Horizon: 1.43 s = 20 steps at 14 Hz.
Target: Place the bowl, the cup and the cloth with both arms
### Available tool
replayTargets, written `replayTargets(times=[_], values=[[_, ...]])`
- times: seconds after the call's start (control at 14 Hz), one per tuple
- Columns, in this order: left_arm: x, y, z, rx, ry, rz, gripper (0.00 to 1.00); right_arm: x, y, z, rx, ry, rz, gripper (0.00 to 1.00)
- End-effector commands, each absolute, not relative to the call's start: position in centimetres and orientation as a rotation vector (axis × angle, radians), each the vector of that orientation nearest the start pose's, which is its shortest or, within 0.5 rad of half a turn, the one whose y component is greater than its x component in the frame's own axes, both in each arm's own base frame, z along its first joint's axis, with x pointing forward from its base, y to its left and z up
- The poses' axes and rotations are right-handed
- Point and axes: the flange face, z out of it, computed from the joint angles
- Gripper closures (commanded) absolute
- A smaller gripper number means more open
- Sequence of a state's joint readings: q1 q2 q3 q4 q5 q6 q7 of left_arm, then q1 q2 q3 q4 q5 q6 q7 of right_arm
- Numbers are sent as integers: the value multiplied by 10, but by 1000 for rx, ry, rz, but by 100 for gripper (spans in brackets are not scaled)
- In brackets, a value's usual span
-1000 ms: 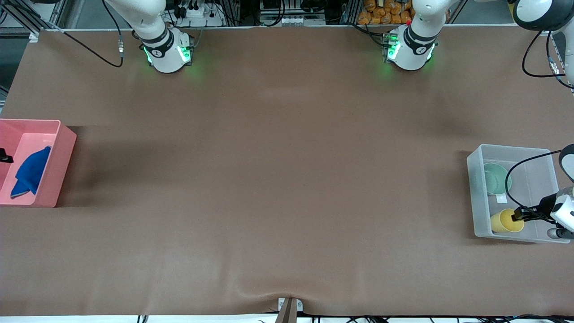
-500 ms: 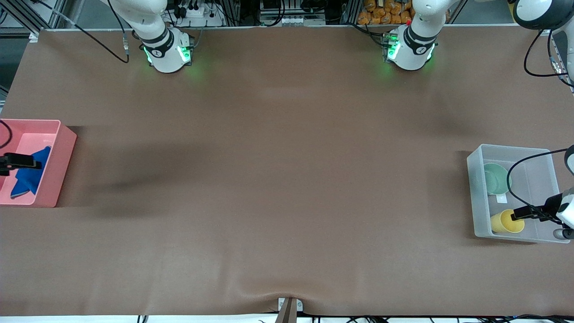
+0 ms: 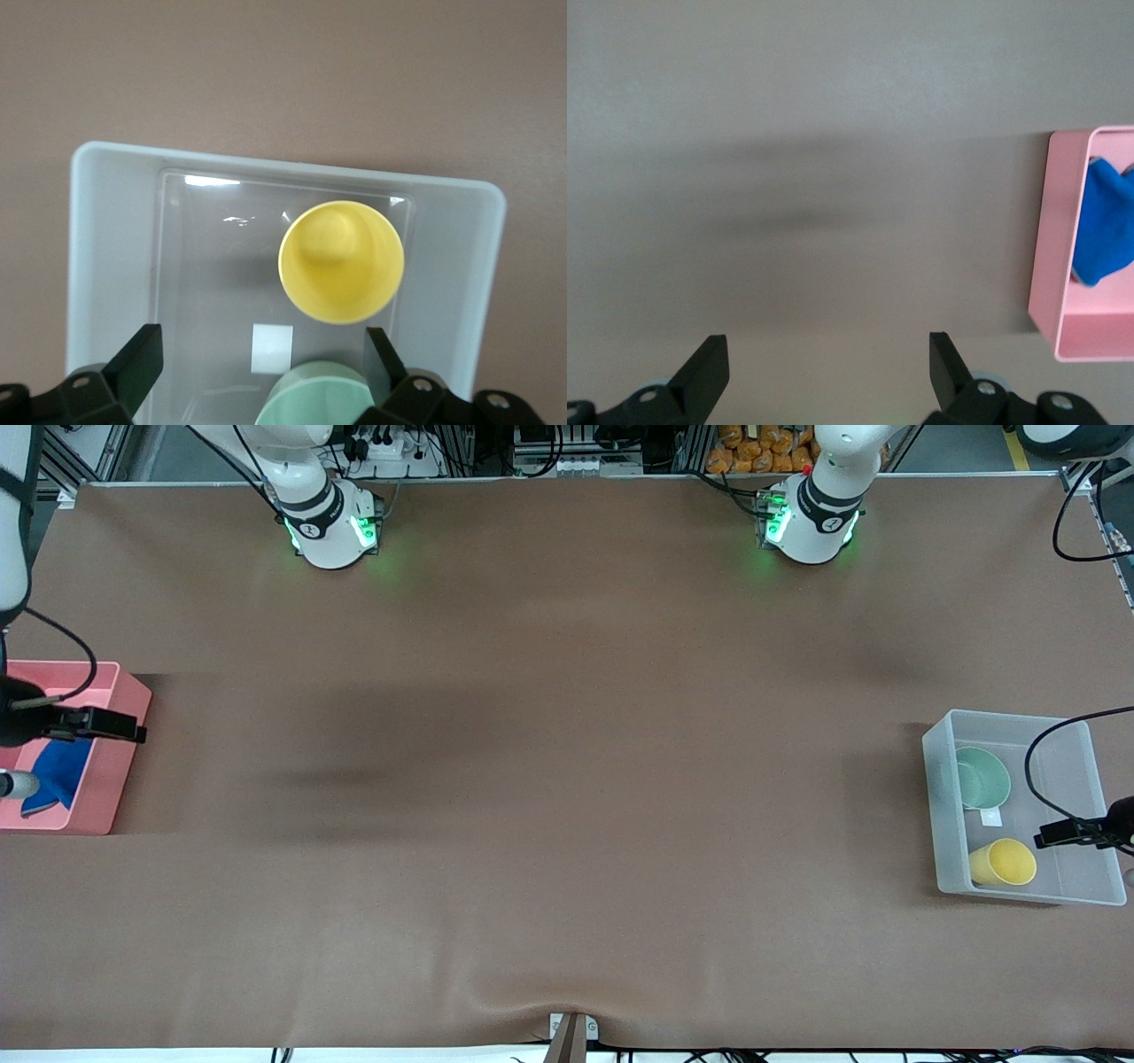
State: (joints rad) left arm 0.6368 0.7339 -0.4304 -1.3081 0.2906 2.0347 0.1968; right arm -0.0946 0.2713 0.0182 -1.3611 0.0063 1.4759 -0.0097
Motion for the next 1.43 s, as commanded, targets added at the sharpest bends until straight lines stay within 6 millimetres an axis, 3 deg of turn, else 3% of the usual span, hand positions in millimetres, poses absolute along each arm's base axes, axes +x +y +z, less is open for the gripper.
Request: replayTargets(times=[0.0, 0.14, 0.29, 0.43, 0.57, 0.79, 1.0, 1.14, 1.36], values=[[697, 220, 369, -3120, 29, -68, 0, 591, -37, 586, -3097, 195, 231, 0], [701, 181, 388, -3104, 52, -32, 0, 578, -31, 612, -3066, 272, 189, 0], [703, 140, 409, -3029, -46, 5, 0, 568, -25, 626, -3043, 339, 195, 0], [702, 95, 431, -2998, -95, 18, 0, 553, -27, 643, -3056, 289, 202, 0], [694, 69, 463, -3041, -157, -5, 0, 538, -35, 653, -3058, 192, 217, 0], [673, 30, 499, -3040, -178, 69, 0, 525, -37, 666, -3060, 195, 208, 0], [646, -8, 538, -3064, -150, 94, 0, 523, -56, 669, -3049, 236, 202, 0], [624, -21, 551, -3043, -127, 152, 0, 529, -49, 664, -3057, 221, 197, 0], [584, -33, 567, -3037, -65, 156, 0, 536, -67, 654, -3044, 251, 193, 0]])
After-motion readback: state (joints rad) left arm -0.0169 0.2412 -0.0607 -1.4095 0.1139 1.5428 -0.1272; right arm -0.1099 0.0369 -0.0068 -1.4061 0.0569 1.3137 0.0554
